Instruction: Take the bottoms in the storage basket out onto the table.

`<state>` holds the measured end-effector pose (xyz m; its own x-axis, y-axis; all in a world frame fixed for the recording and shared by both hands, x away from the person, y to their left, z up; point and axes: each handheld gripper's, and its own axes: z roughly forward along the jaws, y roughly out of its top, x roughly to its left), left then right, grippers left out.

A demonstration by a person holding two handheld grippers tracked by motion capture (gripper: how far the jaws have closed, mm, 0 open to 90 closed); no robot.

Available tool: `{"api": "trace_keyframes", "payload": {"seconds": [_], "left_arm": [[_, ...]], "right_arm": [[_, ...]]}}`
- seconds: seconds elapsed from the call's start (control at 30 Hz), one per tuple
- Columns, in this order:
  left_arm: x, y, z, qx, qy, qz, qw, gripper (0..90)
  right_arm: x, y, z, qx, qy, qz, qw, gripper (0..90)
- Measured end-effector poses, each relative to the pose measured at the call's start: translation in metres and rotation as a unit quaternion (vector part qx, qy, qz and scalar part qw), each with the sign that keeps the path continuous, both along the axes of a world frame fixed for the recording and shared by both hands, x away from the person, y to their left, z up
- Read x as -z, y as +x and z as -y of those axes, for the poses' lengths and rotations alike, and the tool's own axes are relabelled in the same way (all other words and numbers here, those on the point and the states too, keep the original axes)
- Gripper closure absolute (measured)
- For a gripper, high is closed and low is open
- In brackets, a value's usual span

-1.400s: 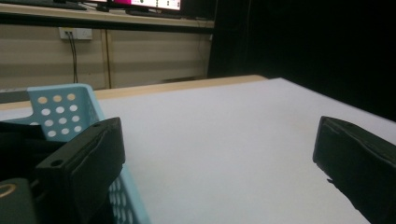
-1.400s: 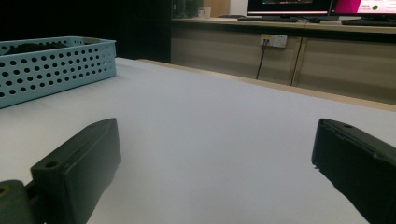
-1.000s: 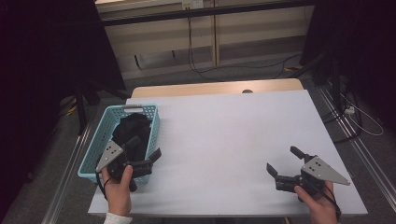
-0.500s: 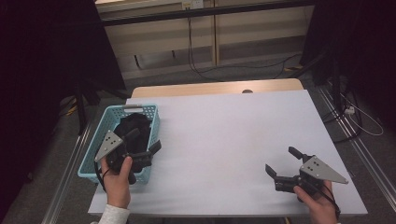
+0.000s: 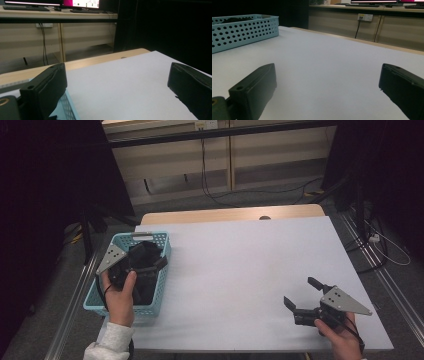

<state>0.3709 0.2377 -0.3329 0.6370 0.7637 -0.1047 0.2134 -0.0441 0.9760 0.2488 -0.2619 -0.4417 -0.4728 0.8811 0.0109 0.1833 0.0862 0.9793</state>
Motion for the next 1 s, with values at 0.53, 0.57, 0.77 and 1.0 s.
{"api": "trace_keyframes", "payload": {"seconds": [0.53, 0.57, 0.77, 1.0], "left_arm": [[-0.003, 0.033, -0.031, -0.029, 0.019, -0.011, 0.9993, 2.4], [-0.003, 0.036, -0.033, -0.034, 0.025, -0.013, 0.999, 2.4], [0.01, 0.053, -0.049, -0.067, 0.041, -0.049, 0.9957, 2.5], [0.028, 0.069, -0.058, -0.089, 0.045, -0.09, 0.9909, 2.6]], "right_arm": [[0.001, 0.002, -0.005, -0.016, -0.003, -0.007, 0.9999, 0.7], [0.0, 0.002, -0.006, -0.018, -0.002, -0.008, 0.9998, 0.7], [0.0, 0.003, -0.009, -0.025, -0.002, -0.007, 0.9997, 0.7], [0.001, 0.003, -0.008, -0.024, -0.002, -0.007, 0.9997, 0.7]]}}
